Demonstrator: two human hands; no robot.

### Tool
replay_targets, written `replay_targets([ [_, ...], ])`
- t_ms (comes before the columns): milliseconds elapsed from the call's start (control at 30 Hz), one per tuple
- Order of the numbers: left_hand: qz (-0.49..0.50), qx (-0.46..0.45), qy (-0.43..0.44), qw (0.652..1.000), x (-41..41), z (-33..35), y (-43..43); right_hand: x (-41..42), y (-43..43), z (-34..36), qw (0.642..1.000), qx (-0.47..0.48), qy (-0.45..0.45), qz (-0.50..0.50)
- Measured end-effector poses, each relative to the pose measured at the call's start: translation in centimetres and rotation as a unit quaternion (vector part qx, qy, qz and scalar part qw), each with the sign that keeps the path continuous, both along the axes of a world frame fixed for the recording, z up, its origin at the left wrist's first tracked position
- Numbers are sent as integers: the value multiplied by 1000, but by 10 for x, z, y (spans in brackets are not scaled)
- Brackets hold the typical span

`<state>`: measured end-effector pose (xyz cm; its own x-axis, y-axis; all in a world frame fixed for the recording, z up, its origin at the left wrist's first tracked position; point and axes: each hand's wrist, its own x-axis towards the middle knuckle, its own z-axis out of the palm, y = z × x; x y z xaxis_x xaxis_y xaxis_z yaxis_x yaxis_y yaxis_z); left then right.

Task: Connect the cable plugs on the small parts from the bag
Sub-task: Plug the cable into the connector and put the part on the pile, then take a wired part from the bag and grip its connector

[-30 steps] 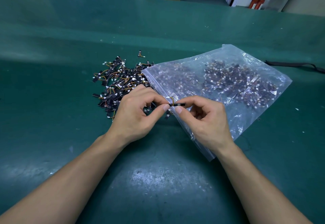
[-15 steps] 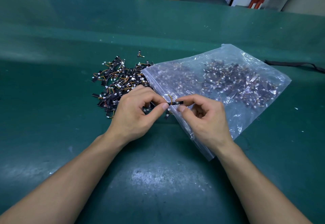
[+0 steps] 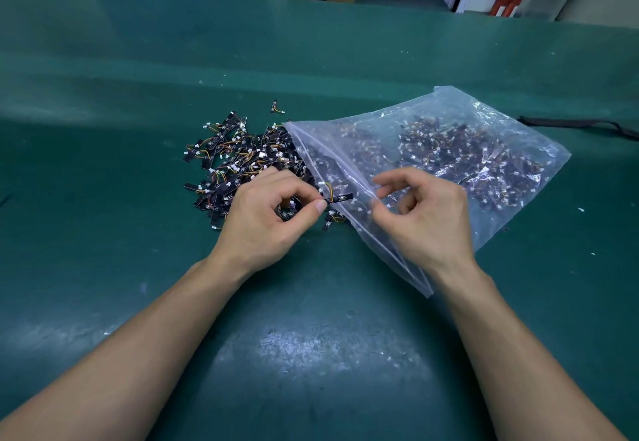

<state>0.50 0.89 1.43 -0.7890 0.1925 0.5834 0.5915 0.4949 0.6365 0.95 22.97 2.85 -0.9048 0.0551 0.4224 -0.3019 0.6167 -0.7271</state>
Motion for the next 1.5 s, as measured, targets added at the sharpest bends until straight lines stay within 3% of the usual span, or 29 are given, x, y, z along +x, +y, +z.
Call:
replay_targets([
  [233,-55,-162,35,985,-7,16,14,2,-1,7,997,-69,30,-22],
  [333,-85,-244,-24,966,-13,19,24,2,0,10,995,-86,39,-27],
  [433,-34,-294,-70,953,-19,16,29,3,3,14,992,-105,54,-33],
  [633,97,-242,-54,964,-33,23,54,4,3,18,988,-120,84,-47],
  [767,91,-258,-12,962,-40,28,84,4,3,18,987,-127,86,-42],
  [967,70,-299,-32,951,-33,16,64,3,1,14,992,-104,70,-29],
  [1100,72,-247,-8,966,-23,12,25,2,-1,8,995,-82,53,-3],
  [1300,121,-180,-23,976,-14,8,-20,1,-7,-8,999,2,-21,48],
  [1400,115,-210,-43,970,-11,6,-26,0,-9,-14,989,79,-96,81],
  [1500,110,-241,-37,964,-12,7,-26,0,-10,-15,989,74,-101,76],
])
